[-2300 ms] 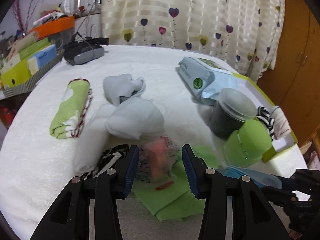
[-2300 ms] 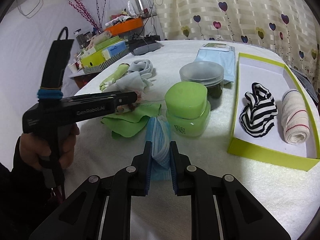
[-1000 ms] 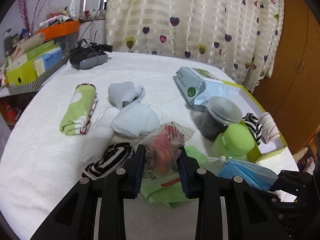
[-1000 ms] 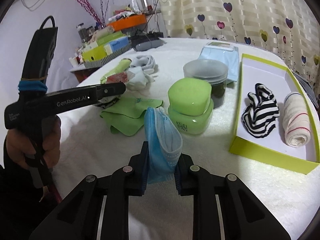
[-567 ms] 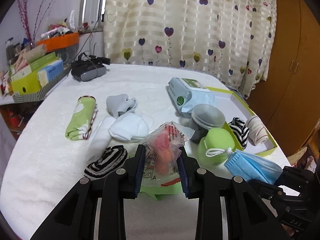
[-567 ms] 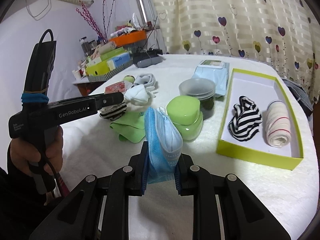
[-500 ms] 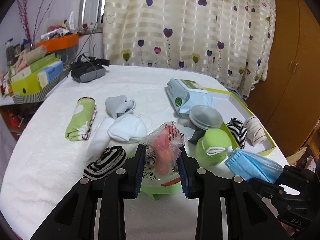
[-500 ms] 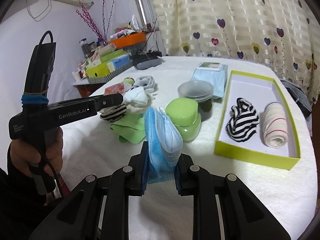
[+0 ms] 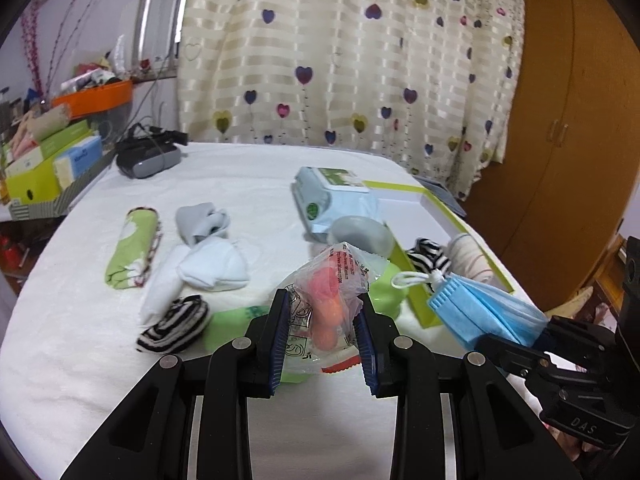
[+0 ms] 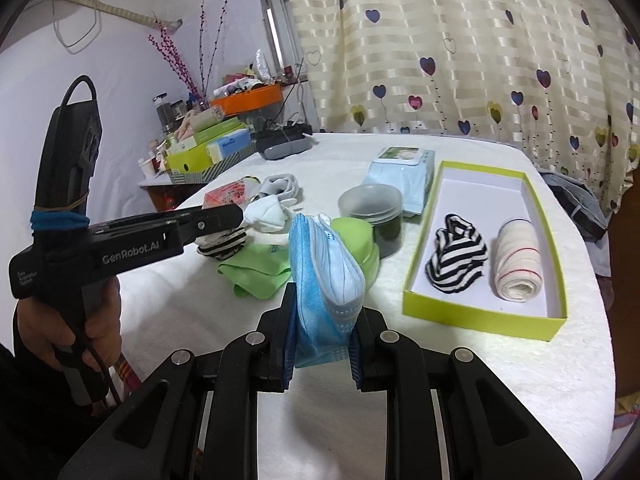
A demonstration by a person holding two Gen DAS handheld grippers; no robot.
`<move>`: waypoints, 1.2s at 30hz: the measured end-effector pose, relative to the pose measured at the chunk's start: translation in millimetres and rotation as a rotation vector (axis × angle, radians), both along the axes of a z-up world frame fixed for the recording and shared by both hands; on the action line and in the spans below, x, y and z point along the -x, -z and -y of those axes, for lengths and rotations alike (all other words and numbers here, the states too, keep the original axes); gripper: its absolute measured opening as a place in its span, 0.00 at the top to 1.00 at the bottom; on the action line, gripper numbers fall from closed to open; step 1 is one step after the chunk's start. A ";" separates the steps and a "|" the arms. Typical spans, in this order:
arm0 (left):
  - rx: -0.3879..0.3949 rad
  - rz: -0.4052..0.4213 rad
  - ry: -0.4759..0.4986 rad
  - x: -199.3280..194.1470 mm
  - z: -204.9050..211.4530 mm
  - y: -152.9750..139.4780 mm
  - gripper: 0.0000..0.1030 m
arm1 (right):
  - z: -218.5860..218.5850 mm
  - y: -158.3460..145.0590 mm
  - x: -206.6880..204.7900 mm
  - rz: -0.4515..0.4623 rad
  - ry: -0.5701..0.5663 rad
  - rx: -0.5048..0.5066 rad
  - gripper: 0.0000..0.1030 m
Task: Organize soft objects
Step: 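Carry the blue mask with the right tool while the left tool carries the plastic bag to the box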
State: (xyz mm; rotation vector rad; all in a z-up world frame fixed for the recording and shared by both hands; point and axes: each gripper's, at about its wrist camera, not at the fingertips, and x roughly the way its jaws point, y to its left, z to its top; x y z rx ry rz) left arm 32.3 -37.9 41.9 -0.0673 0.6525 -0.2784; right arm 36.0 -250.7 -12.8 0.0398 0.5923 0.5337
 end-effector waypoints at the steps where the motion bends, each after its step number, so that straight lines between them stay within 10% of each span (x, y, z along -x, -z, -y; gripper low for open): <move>1: 0.002 -0.001 0.008 0.1 2.8 -0.4 0.71 | 2.3 -0.9 1.0 0.002 0.005 0.000 0.78; 36: -0.013 -0.047 0.228 -23.6 110.4 7.5 0.71 | 88.1 2.8 -19.1 -0.036 0.215 -0.004 0.78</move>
